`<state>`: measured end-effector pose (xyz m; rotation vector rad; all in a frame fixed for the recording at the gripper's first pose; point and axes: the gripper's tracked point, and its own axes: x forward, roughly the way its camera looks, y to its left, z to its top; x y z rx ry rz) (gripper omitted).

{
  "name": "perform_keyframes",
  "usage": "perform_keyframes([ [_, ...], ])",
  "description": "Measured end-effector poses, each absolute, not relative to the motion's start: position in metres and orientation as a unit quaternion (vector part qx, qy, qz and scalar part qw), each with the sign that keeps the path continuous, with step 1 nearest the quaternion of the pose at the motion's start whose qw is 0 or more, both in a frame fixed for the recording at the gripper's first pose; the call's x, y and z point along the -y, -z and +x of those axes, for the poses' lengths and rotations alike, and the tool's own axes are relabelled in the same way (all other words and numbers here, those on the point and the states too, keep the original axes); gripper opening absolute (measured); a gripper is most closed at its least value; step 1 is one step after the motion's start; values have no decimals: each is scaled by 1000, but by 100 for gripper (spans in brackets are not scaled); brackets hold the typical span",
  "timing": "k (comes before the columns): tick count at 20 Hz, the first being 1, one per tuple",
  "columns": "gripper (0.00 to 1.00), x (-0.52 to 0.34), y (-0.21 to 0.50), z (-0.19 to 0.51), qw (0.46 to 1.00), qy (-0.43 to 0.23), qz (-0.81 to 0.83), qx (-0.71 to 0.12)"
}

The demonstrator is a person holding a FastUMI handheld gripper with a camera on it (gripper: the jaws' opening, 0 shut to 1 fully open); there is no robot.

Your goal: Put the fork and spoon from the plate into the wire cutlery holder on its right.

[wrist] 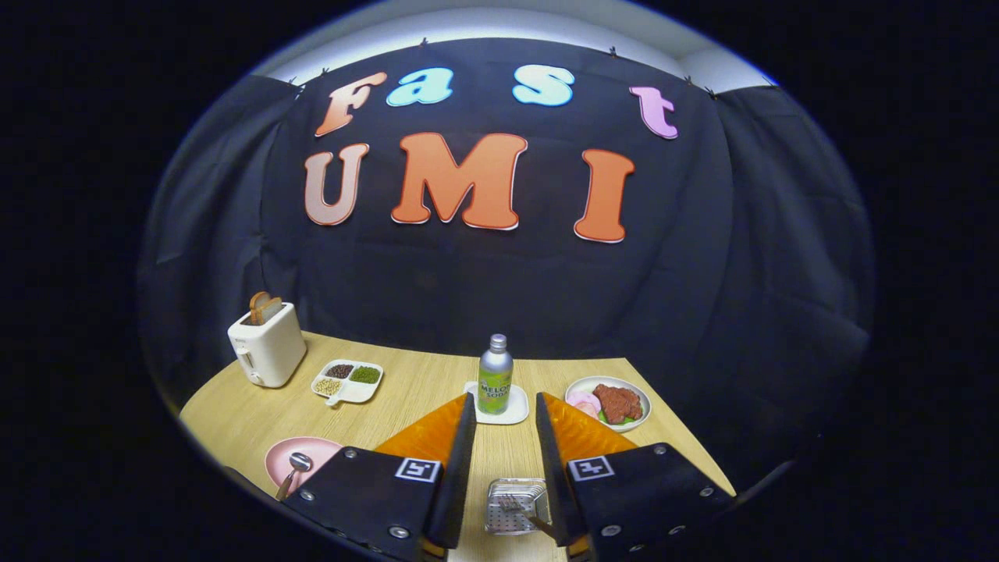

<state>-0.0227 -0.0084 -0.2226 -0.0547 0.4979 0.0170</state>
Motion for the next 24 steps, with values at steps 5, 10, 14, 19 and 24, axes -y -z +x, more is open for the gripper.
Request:
perform_keyframes([
  [5,78,-50,234,-36,966,-54,-7,-254],
  [10,87,-104,245,-49,965,-89,-15,-248],
  [14,88,-142,262,-62,956,-116,-10,-268],
  [19,89,-194,301,-89,932,-152,-6,-330],
  [24,89,-233,345,-122,904,-174,-20,-389],
])
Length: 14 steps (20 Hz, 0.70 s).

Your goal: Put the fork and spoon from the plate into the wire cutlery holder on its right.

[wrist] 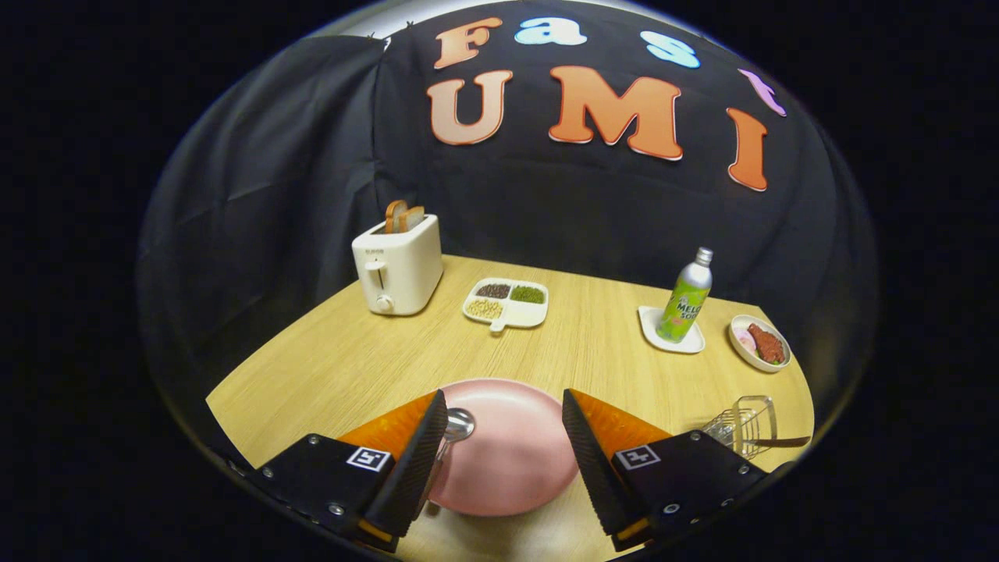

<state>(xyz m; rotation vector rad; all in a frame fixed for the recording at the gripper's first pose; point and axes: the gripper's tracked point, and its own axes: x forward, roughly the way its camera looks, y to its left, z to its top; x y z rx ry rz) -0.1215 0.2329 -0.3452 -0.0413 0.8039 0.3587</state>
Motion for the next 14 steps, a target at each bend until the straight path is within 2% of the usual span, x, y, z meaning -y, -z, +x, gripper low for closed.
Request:
perform_keyframes([
  [4,88,-250,381,-147,883,-174,-26,-436],
  [6,84,-259,398,-160,869,-175,-27,-462],
  [9,64,-264,413,-171,855,-172,-41,-487],
  [10,61,-265,417,-174,850,-172,-41,-495],
  [11,53,-266,421,-177,845,-170,-41,-505],
  [14,39,-265,428,-180,831,-164,-44,-530],
])
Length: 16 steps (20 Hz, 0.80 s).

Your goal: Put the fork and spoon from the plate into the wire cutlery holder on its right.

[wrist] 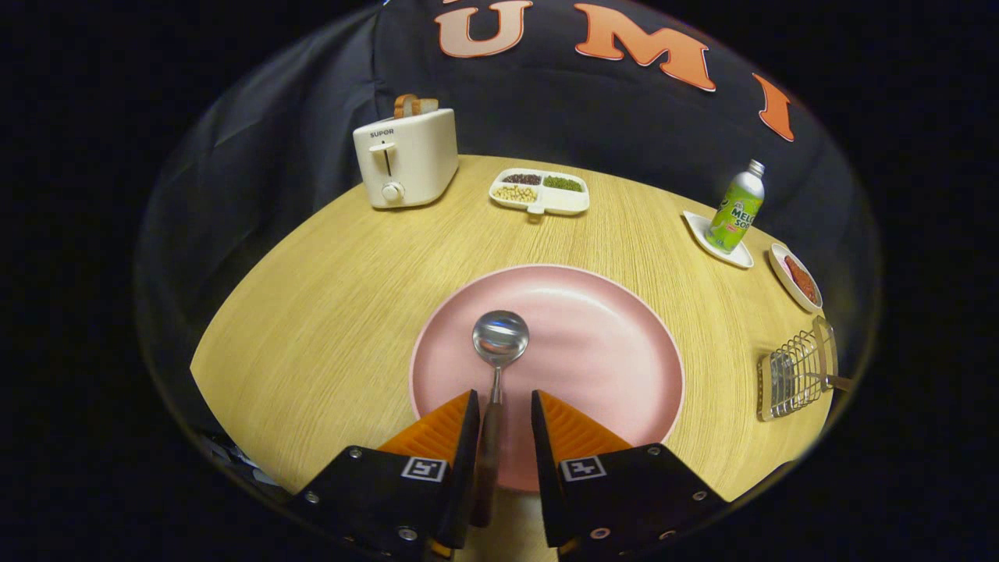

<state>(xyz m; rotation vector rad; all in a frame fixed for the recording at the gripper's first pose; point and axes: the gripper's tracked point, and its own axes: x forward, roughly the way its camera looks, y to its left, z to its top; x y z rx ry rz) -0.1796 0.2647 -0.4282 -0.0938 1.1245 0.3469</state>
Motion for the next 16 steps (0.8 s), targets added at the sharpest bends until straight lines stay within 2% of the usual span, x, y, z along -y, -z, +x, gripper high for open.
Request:
perform_keyframes([
  [1,30,-265,428,-180,827,-163,-42,-536],
  [3,18,-264,432,-180,820,-160,-43,-547],
  [5,12,-268,436,-183,811,-165,-39,-560],
  [12,7,-266,438,-186,786,-168,-21,-595],
  [16,6,-252,421,-170,806,-170,-1,-567],
])
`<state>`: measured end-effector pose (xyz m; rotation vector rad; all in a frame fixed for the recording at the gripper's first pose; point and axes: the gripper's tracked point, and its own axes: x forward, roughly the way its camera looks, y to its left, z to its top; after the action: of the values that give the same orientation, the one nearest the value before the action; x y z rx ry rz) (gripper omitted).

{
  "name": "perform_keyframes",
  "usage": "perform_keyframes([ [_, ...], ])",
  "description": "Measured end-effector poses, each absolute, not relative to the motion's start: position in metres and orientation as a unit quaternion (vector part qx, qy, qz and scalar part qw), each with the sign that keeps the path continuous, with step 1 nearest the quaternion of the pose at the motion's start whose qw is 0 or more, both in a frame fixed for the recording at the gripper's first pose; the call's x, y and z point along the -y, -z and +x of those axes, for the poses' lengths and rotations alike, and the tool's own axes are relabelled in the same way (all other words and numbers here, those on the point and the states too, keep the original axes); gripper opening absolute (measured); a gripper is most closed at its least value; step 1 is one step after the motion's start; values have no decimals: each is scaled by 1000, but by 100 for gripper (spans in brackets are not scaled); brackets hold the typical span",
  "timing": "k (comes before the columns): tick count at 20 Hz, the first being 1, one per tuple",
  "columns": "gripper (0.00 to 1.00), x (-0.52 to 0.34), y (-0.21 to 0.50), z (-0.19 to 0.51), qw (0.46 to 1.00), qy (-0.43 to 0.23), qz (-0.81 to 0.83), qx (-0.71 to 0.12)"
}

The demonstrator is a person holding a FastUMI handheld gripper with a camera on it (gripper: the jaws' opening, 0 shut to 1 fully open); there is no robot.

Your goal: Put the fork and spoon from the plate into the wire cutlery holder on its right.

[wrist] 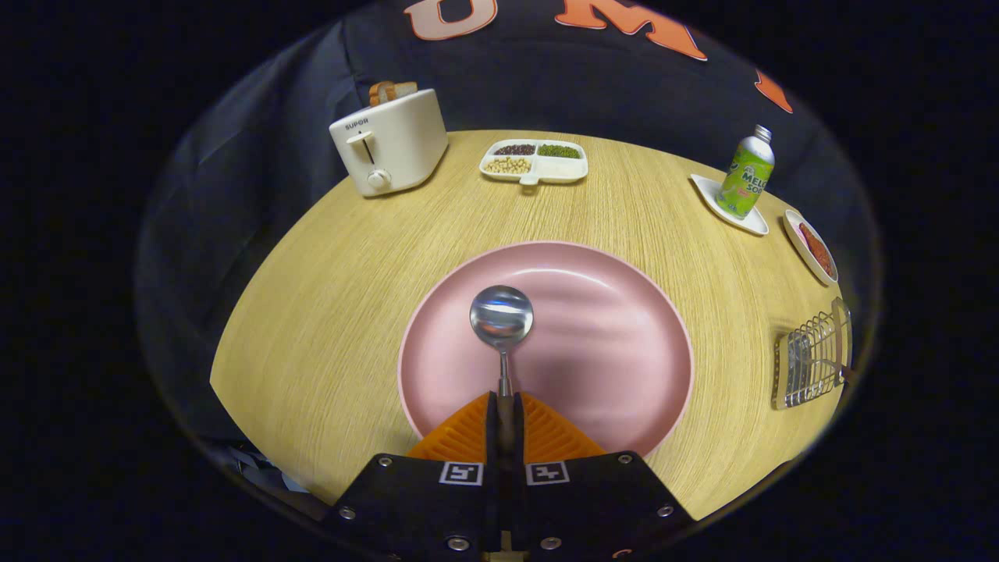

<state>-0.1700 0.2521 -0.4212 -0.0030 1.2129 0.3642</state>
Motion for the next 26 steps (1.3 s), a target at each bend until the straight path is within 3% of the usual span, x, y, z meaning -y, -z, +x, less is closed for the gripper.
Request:
perform_keyframes([
  [8,6,-180,367,-131,849,-142,9,-508],
  [17,6,-51,306,-99,888,-60,0,-456],
  [21,5,-6,296,-97,888,-34,-15,-458],
  [26,6,27,319,-117,854,-23,-43,-519],
])
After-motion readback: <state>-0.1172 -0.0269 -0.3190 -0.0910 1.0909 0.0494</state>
